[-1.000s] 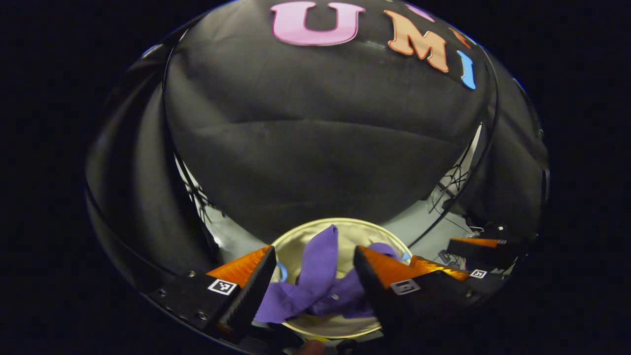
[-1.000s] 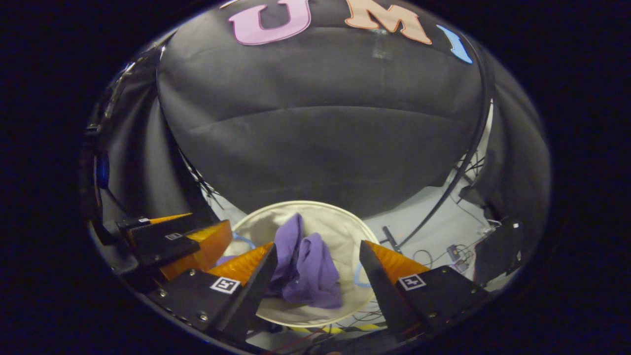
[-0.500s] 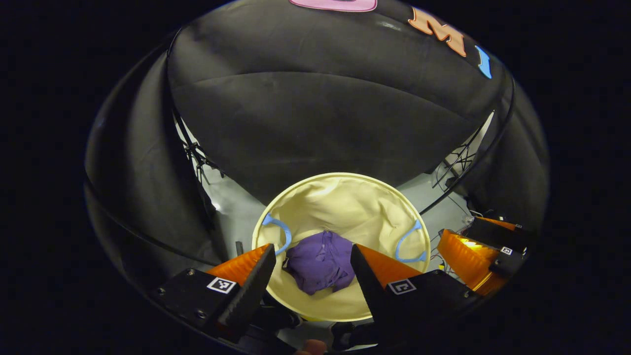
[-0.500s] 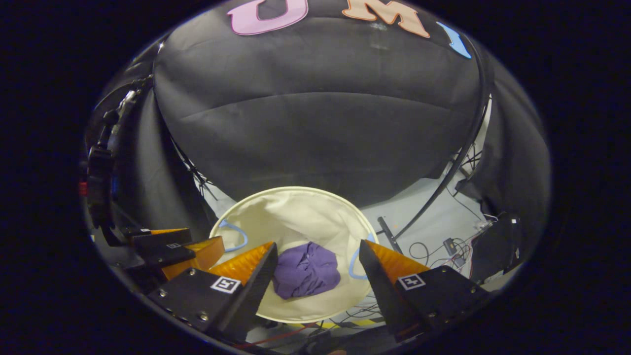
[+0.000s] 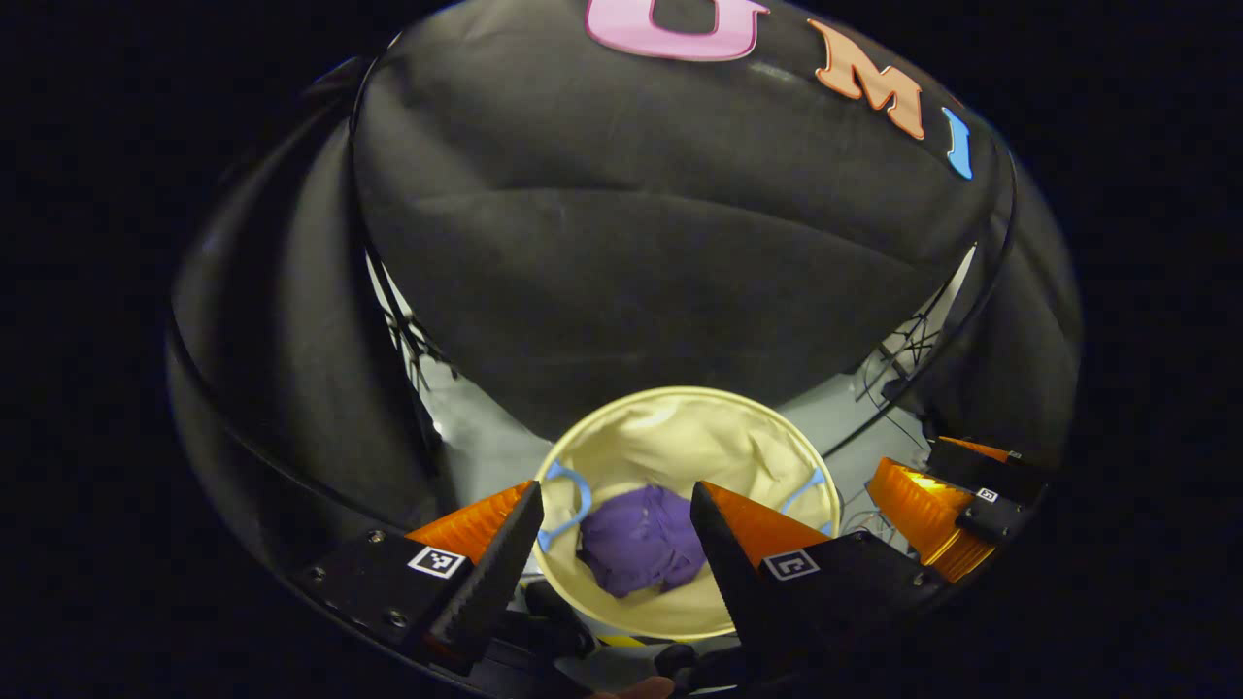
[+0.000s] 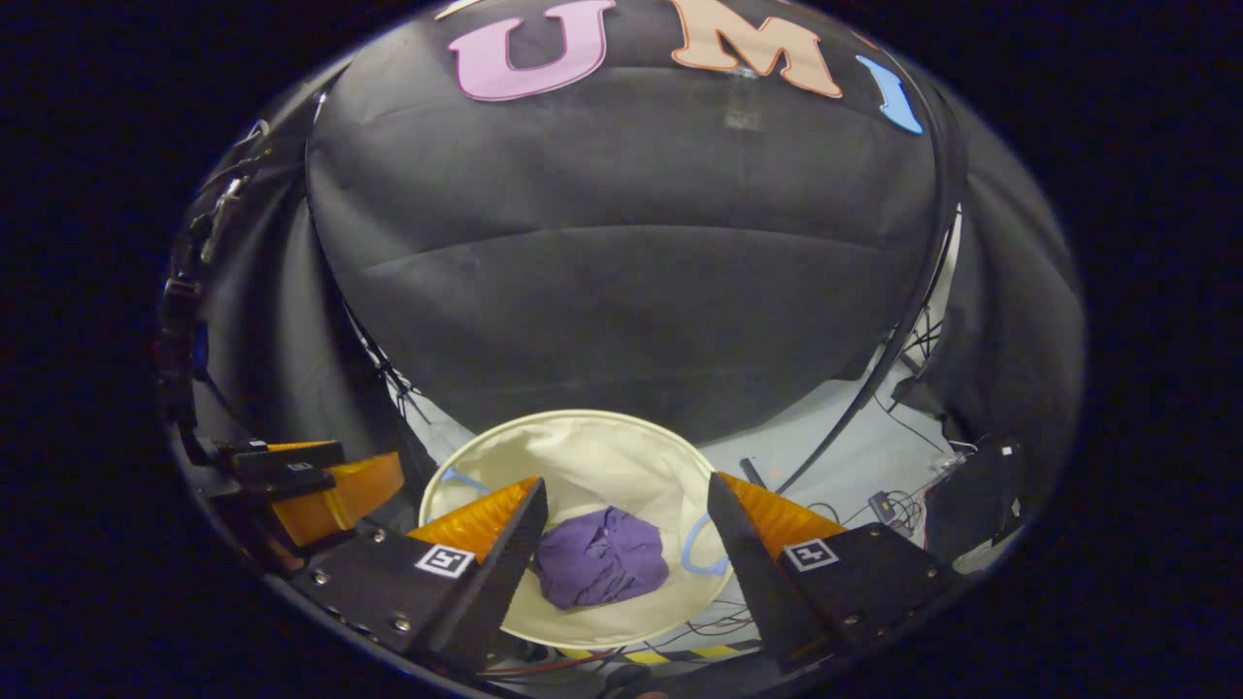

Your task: Grasp the clothes on the hanger with both hands and then place them into the laundry hamper below.

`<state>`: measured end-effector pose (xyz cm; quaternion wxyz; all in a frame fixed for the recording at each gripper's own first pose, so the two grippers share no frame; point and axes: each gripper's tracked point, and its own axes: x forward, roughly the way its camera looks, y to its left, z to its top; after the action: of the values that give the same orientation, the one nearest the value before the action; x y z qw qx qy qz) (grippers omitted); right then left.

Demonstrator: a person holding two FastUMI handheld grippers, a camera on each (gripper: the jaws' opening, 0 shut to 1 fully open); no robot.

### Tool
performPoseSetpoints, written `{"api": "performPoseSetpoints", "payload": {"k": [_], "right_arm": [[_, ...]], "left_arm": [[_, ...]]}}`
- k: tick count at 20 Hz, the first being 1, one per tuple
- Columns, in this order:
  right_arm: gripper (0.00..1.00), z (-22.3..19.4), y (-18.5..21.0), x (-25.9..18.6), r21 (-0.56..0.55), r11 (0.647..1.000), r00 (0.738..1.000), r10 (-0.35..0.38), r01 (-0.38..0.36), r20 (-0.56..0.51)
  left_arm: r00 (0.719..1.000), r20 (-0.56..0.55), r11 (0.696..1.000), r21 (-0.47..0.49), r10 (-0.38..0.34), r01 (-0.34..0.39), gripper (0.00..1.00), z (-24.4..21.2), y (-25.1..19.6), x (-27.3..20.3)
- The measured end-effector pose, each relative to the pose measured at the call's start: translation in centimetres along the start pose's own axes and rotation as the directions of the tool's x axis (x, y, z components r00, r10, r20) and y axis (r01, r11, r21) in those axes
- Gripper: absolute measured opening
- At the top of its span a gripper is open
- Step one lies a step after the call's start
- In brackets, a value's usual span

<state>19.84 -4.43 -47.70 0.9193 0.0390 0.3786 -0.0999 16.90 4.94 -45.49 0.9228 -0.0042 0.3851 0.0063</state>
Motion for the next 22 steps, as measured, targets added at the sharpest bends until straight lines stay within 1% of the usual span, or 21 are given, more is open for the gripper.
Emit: {"api": "performPoseSetpoints", "payload": {"k": [1, 3, 6, 9, 11, 12, 13, 14, 17, 19, 22], "right_arm": [[1.00, 0.9, 0.1, -0.5, 0.003, 1.000, 1.000, 0.006, -0.006, 0.014], [1.00, 2.9, 0.1, -1.3, 0.006, 1.000, 0.999, 0.009, -0.010, 0.048], [1.00, 5.7, 0.3, -3.2, 0.021, 1.000, 0.995, 0.020, -0.023, 0.102], [1.00, 9.0, 0.5, -5.4, 0.011, 1.000, 0.986, 0.022, -0.024, 0.164], [1.00, 11.2, 0.7, -7.2, 0.004, 1.000, 0.978, 0.027, -0.028, 0.207], [0.95, 12.1, 0.8, -8.0, 0.000, 1.000, 0.973, 0.030, -0.031, 0.228], [0.95, 13.0, 0.9, -9.0, -0.004, 1.000, 0.968, 0.031, -0.031, 0.250], [0.99, 14.0, 1.1, -9.9, -0.008, 1.000, 0.962, 0.028, -0.026, 0.272], [0.99, 16.6, 1.4, -13.0, -0.011, 1.000, 0.942, 0.029, -0.027, 0.334], [0.99, 18.5, 2.0, -15.6, -0.017, 0.999, 0.922, 0.041, -0.038, 0.384], [0.99, 21.4, 1.9, -19.6, -0.021, 0.999, 0.887, 0.046, -0.042, 0.459]], "left_arm": [[1.000, 0.027, 1.000, 0.000, 0.005, -0.005, 0.96, 0.8, -0.1, -0.3], [0.998, 0.066, 1.000, -0.007, -0.010, 0.011, 0.95, 3.2, -0.6, -1.4], [0.990, 0.138, 1.000, -0.004, -0.010, 0.011, 0.95, 6.5, 0.1, -3.7], [0.978, 0.209, 1.000, 0.005, -0.010, 0.009, 0.96, 9.2, 0.5, -5.9], [0.963, 0.268, 1.000, 0.013, -0.018, 0.015, 0.96, 11.3, 0.2, -8.0], [0.954, 0.299, 1.000, 0.017, -0.023, 0.019, 0.95, 12.4, 0.0, -9.2], [0.943, 0.331, 1.000, 0.019, -0.029, 0.024, 0.95, 13.5, 0.0, -10.3], [0.933, 0.358, 0.999, 0.018, -0.032, 0.028, 0.95, 14.7, -0.2, -11.5], [0.903, 0.427, 0.998, 0.004, -0.054, 0.058, 0.95, 17.3, -0.8, -15.0], [0.876, 0.477, 0.997, 0.001, -0.068, 0.077, 0.95, 19.0, -0.9, -17.6], [0.824, 0.563, 0.998, 0.020, -0.057, 0.055, 0.94, 21.5, -0.6, -21.7]]}}
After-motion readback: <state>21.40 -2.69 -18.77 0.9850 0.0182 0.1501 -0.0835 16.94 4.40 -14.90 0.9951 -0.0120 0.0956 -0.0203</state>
